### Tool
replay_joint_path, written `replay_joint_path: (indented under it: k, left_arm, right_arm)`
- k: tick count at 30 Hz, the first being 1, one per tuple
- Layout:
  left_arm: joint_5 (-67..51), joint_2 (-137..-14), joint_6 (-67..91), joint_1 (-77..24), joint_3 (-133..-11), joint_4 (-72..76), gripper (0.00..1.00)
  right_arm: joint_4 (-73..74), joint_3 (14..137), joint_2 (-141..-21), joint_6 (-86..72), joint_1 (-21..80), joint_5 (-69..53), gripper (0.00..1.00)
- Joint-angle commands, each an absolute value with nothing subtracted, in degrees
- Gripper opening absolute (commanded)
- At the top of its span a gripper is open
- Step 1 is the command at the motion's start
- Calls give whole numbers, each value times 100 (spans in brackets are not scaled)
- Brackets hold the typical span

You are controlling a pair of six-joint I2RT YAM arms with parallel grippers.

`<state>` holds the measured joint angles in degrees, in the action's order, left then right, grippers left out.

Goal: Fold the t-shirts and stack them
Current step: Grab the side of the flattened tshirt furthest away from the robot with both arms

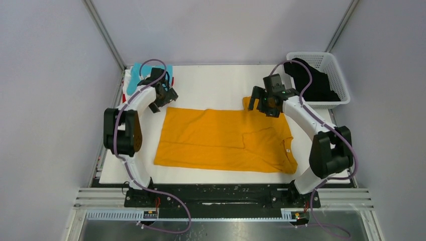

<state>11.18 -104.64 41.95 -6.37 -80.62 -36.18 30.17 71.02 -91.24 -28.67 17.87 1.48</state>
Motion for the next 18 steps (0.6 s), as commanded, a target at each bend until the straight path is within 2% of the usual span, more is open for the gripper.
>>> replay_joint_path:
  k: [1, 7, 9, 12, 14, 18]
  left_arm:
    - [1190, -11318, 3743, -469, -8920, -3817, 89]
    - [1189, -12136, 3720, -465, -9376, -3985, 79]
    - [1164, -12311, 3715, -466, -9521, -4057, 66]
    - [1092, -12331, 3720, -463, -9563, -4080, 65]
    - [1048, -12311, 3714, -474, -9527, -4128, 59]
    - [998, -12150, 3723, -476, -9251, -4122, 36]
  right_arm:
    - [2863, 7641, -9514, -2713, 1616, 347, 99]
    - [2672, 7851, -9866, -2853, 1370, 274, 99]
    - [2607, 7832, -9897, -2850, 1341, 193, 99]
    - [2579, 7831, -9922, -2853, 1304, 209, 99]
    - [2562, 7890, -9971, -2859, 1282, 201, 99]
    - [2569, 8227, -10186, -2870, 1216, 219, 100]
